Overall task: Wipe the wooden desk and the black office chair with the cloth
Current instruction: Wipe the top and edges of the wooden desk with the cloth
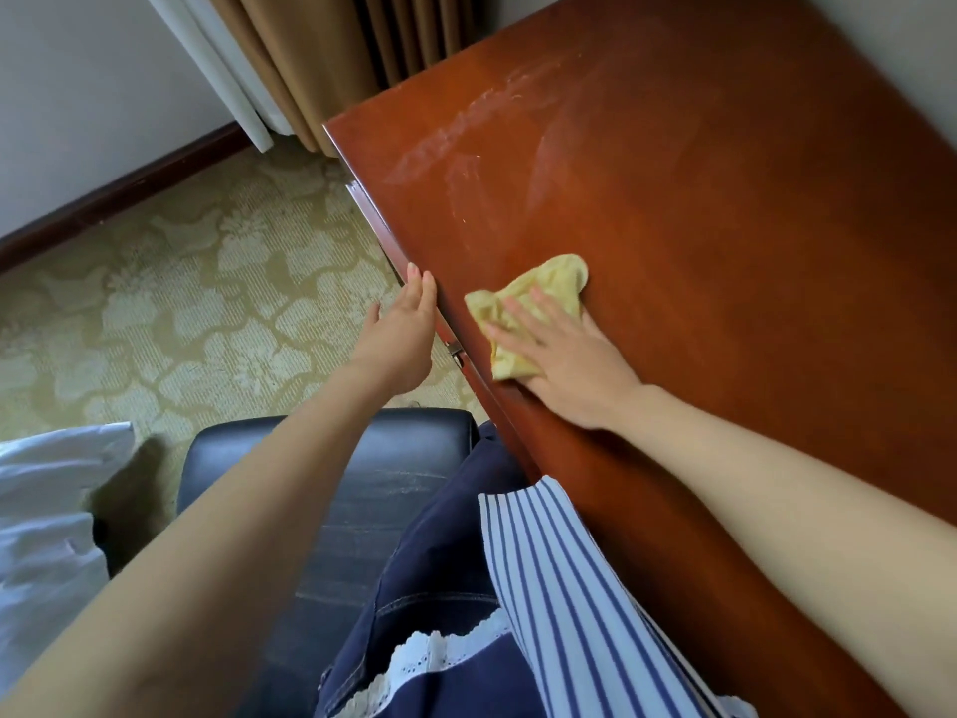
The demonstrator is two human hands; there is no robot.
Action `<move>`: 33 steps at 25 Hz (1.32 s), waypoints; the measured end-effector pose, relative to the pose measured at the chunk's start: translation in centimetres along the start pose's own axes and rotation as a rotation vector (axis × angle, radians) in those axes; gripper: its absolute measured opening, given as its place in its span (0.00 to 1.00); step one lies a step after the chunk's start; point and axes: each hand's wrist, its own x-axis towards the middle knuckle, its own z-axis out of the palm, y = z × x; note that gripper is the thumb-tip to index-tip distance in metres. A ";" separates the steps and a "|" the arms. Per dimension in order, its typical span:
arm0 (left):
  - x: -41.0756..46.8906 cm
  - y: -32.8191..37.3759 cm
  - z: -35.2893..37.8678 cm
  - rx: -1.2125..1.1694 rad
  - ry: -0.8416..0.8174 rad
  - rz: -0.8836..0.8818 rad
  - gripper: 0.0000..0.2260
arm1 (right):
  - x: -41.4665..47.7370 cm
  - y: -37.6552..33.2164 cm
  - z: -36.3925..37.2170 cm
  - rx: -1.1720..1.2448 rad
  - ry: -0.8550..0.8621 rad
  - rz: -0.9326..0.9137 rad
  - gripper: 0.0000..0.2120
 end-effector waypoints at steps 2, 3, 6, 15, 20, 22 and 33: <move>0.0 0.2 -0.3 0.023 -0.027 -0.009 0.38 | -2.9 -0.6 1.4 -0.037 -0.003 -0.103 0.28; 0.0 0.3 -0.3 0.028 -0.038 -0.015 0.37 | -4.5 -0.7 2.0 -0.056 0.002 -0.146 0.28; -0.1 0.3 -0.5 0.020 -0.058 -0.029 0.37 | -9.0 -0.3 3.4 -0.076 0.001 -0.226 0.27; -0.4 0.4 -0.4 -0.033 0.056 -0.007 0.37 | -14.1 5.5 2.7 0.017 -0.103 0.026 0.32; -0.3 0.1 -0.6 0.002 0.119 0.026 0.36 | -7.7 7.4 -0.8 0.107 -0.044 0.130 0.25; -0.3 0.1 -0.4 -0.010 0.143 0.023 0.36 | -4.0 7.8 -2.3 0.106 -0.024 0.161 0.24; 0.8 -1.3 1.0 -0.013 0.174 -0.003 0.31 | 9.5 2.8 -4.1 0.174 0.075 0.250 0.25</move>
